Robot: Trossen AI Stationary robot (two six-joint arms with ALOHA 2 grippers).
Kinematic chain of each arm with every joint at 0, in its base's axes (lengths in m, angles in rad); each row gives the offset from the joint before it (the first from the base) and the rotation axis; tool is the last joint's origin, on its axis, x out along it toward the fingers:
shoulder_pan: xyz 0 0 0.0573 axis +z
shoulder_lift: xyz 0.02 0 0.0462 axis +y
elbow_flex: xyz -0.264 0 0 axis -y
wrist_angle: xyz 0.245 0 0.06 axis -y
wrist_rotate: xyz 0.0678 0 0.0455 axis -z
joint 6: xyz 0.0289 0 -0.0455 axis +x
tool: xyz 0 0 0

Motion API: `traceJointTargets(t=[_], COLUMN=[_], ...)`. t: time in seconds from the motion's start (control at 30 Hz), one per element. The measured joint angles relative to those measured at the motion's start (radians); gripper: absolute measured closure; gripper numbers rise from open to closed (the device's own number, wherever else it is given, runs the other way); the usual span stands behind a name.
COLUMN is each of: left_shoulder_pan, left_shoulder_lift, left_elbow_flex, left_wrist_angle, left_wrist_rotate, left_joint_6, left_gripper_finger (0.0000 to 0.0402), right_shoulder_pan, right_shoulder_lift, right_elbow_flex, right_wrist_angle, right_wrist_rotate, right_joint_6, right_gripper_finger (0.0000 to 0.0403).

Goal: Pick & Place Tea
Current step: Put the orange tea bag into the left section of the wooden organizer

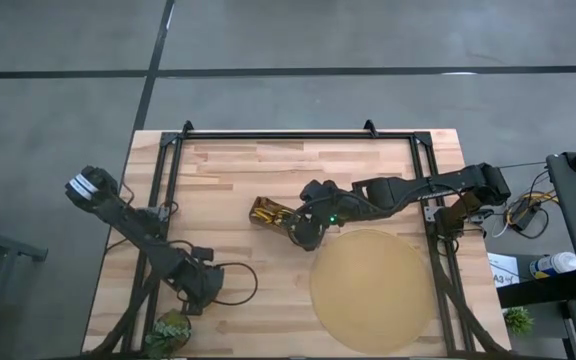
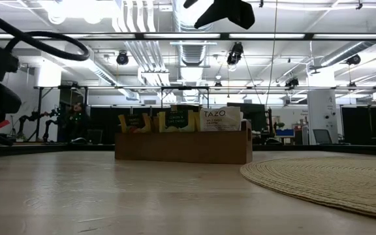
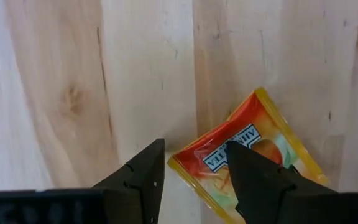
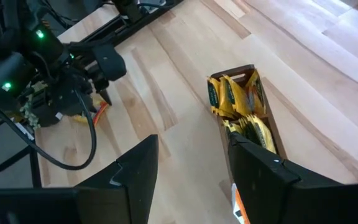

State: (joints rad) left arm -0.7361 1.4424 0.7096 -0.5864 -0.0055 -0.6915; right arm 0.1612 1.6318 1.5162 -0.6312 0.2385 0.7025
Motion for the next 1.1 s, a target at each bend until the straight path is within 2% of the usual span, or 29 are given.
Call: traceJointTargets(t=[0.1,0.17,0.3,0.33,0.47,0.73,0.87,1.1], left_shoulder_pan=[0.000,0.001,0.001,0.001,0.009,0.111,0.214,0.474], left_shoulder_lift=[0.013,0.022,0.023,0.019,0.000,-0.112,-0.208,-0.372], left_elbow_flex=[-0.014,-0.019,-0.014,-0.010,0.029,0.102,0.125,0.180], left_wrist_angle=[0.017,0.019,0.011,0.007,-0.076,-0.262,-0.295,-0.240], left_wrist_rotate=[0.014,0.028,0.073,0.081,0.089,-0.044,-0.115,-0.217], left_joint_6=[0.010,0.017,0.034,0.036,0.053,0.095,0.135,0.236], left_gripper_finger=[0.0244,0.0269,0.0370,0.0383,0.0396,0.0401,0.0401,0.0401], right_shoulder_pan=[0.000,0.000,0.000,0.000,0.000,0.000,0.000,0.000], right_shoulder_lift=[0.000,0.000,0.000,0.000,0.000,-0.054,-0.091,-0.143], right_elbow_flex=[0.000,0.000,0.000,0.000,0.000,0.003,0.003,0.003], right_wrist_angle=[0.000,0.000,0.000,0.001,0.009,0.048,0.047,0.046], right_wrist_rotate=[0.000,0.000,0.000,0.001,0.020,0.059,0.105,0.227], right_joint_6=[0.001,0.001,0.001,0.001,0.001,-0.056,-0.089,-0.139], right_gripper_finger=[0.0211,0.0211,0.0211,0.0211,0.0211,0.0211,0.0211,0.0211])
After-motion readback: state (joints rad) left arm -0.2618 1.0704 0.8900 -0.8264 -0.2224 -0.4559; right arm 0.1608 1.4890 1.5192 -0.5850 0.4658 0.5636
